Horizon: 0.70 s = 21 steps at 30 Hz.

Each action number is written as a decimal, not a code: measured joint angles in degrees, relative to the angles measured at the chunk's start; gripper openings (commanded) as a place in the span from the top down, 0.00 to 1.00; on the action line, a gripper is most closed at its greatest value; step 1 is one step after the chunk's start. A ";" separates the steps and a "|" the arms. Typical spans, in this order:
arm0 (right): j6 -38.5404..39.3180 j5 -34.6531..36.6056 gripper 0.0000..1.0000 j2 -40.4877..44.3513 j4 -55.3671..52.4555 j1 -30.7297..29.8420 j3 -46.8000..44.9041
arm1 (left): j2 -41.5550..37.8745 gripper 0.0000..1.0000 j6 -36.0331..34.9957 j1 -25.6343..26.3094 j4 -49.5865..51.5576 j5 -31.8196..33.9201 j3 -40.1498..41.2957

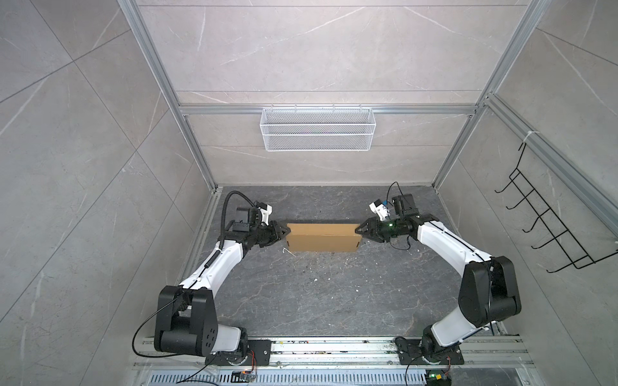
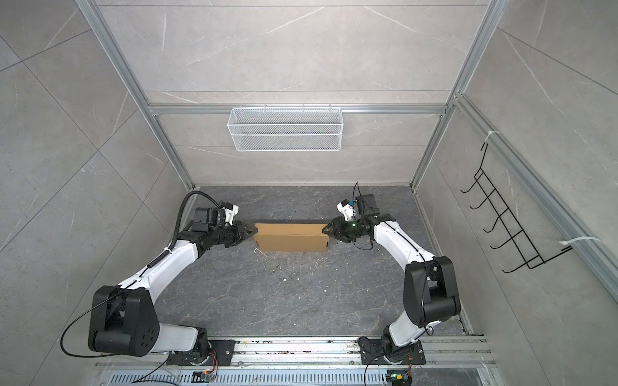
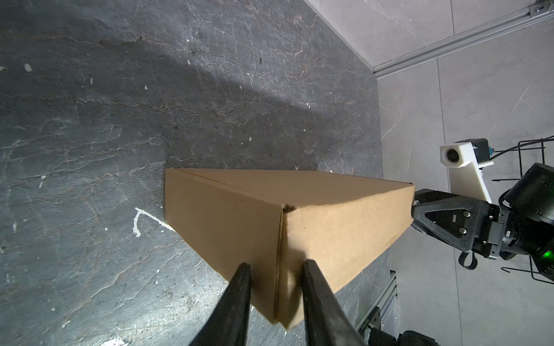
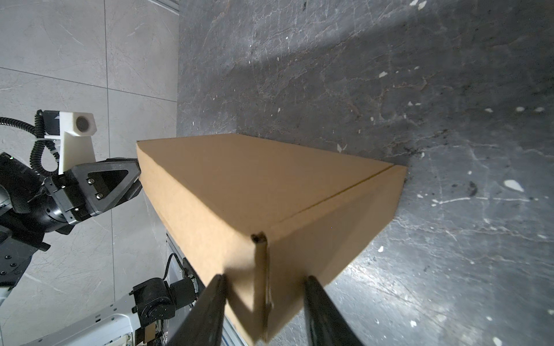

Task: Assemble paper box
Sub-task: Turn over the paper box at the center of the table.

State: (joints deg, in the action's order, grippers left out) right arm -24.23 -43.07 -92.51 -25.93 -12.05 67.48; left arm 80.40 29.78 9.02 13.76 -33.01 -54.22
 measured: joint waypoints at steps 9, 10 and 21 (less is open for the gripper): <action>-0.26 -0.02 0.55 -0.02 0.04 -0.04 0.00 | 0.11 0.64 0.20 0.00 0.37 0.20 -0.09; -0.39 -0.02 0.55 0.00 0.07 -0.04 0.00 | 0.09 0.64 0.20 0.00 0.37 0.17 -0.09; -1.09 -1.03 0.51 1.60 2.23 -0.04 -2.97 | -1.22 0.56 0.22 0.00 2.95 -0.09 0.39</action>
State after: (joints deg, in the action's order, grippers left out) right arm -25.32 -44.10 -90.91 -23.70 -12.10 64.51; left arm 79.18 30.00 9.02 16.71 -33.10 -53.82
